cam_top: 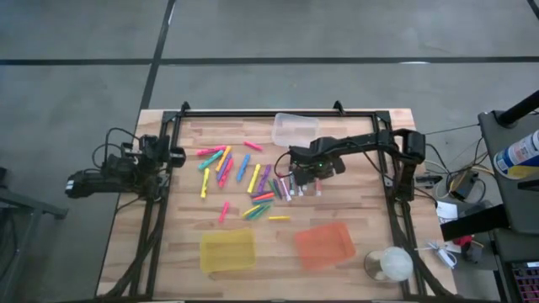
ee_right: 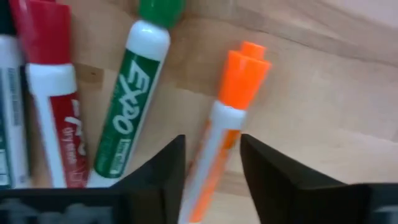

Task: Pick & Place Markers
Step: Put the orange marker pen into the orange bin

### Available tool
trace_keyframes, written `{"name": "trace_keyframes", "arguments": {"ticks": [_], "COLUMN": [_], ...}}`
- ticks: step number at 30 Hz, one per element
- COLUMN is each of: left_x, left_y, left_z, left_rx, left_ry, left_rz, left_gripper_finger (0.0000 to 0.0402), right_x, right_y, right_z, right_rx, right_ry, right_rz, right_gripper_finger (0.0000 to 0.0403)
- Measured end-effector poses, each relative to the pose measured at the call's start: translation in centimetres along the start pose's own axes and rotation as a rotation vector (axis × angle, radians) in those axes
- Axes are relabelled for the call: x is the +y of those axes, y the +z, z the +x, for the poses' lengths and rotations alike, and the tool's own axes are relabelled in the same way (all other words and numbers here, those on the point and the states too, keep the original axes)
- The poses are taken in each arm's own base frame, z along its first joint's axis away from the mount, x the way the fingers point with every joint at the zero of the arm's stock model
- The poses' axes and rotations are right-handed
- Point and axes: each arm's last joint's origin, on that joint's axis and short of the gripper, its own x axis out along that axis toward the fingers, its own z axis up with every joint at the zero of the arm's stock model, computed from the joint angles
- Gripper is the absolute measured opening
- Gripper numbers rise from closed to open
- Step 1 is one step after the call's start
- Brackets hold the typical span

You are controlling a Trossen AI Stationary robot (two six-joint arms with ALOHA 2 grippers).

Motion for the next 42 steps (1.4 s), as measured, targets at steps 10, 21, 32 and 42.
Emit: {"name": "trace_keyframes", "arguments": {"ticks": [10,21,32,42], "left_x": [0.0,0.0,0.0,0.2], "left_y": [0.0,0.0,0.0,0.0], "left_z": [0.0,0.0,0.0,0.0], "left_rx": [-0.002,-0.002,-0.007,0.003], "left_ry": [0.001,0.002,0.006,0.018], "left_rz": [0.002,0.009,0.060,0.071], "left_gripper_finger": [0.0000,0.0000,0.0000,0.0000], "right_x": [-0.5,-1.5,-2.3,-0.9], "right_y": [-0.1,-1.3,-6.6,-15.0], "right_z": [0.3,-3.6,-9.8,-10.9], "right_rx": [0.009,0.002,-0.107,-0.060], "right_ry": [-0.016,0.030,0.265,0.414], "right_rz": [-0.065,-0.259,-0.599,-0.930], "right_gripper_finger": [0.0041,0.0041,0.0041,0.0041]}}
